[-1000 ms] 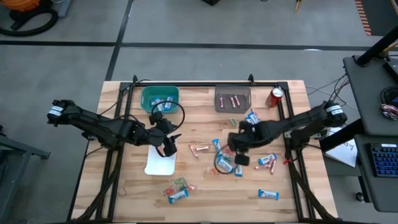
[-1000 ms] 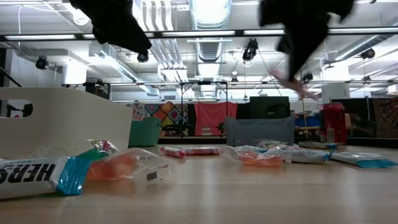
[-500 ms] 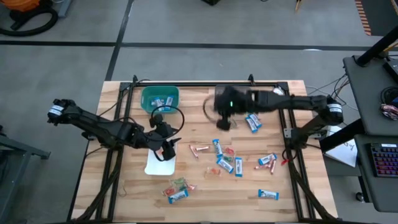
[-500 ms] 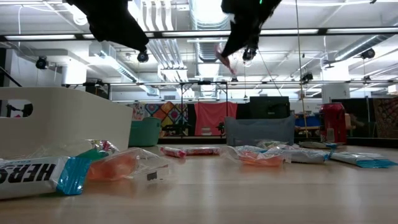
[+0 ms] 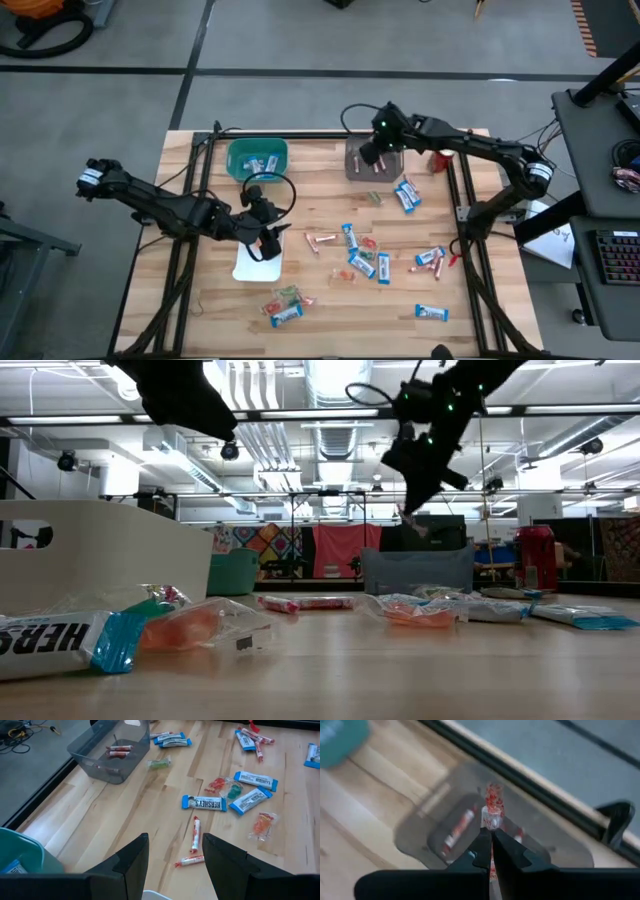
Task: Sort candy
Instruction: Put the transparent candy rolls into the black bin
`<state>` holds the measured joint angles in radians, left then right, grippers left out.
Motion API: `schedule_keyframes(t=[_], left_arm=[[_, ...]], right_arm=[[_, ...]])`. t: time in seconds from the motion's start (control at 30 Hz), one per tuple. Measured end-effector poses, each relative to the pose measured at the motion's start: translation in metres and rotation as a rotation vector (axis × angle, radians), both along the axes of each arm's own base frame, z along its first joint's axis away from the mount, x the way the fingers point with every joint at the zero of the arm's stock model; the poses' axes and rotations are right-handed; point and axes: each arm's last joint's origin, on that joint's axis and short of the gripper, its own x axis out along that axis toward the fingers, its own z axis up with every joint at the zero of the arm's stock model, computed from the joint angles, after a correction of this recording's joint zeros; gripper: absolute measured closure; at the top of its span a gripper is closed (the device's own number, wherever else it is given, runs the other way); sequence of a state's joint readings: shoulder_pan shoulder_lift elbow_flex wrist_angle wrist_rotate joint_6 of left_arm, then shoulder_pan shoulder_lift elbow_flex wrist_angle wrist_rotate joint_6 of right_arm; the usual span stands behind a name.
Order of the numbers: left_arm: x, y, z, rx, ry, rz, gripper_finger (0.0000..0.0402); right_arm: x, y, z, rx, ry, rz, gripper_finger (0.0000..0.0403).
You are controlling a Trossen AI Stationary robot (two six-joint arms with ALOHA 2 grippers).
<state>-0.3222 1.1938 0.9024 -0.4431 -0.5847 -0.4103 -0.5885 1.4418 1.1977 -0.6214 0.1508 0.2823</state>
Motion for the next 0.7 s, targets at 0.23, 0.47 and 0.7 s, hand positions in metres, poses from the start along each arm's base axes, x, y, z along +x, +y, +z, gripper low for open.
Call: schedule_keyframes(t=[0.23,0.47,0.7], left_arm=[[0.0,0.0,0.0,0.002,0.001,-0.001,0.0233],[0.0,0.0,0.0,0.003,0.002,-0.002,0.0233],[0.0,0.0,0.0,0.003,0.003,-0.002,0.0233]], right_arm=[[-0.009,0.005,-0.033,0.056,0.057,-0.024,0.0394],[-0.015,0.009,-0.055,0.077,0.055,-0.053,0.0393],[-0.017,0.01,-0.061,0.084,0.059,-0.059,0.036]])
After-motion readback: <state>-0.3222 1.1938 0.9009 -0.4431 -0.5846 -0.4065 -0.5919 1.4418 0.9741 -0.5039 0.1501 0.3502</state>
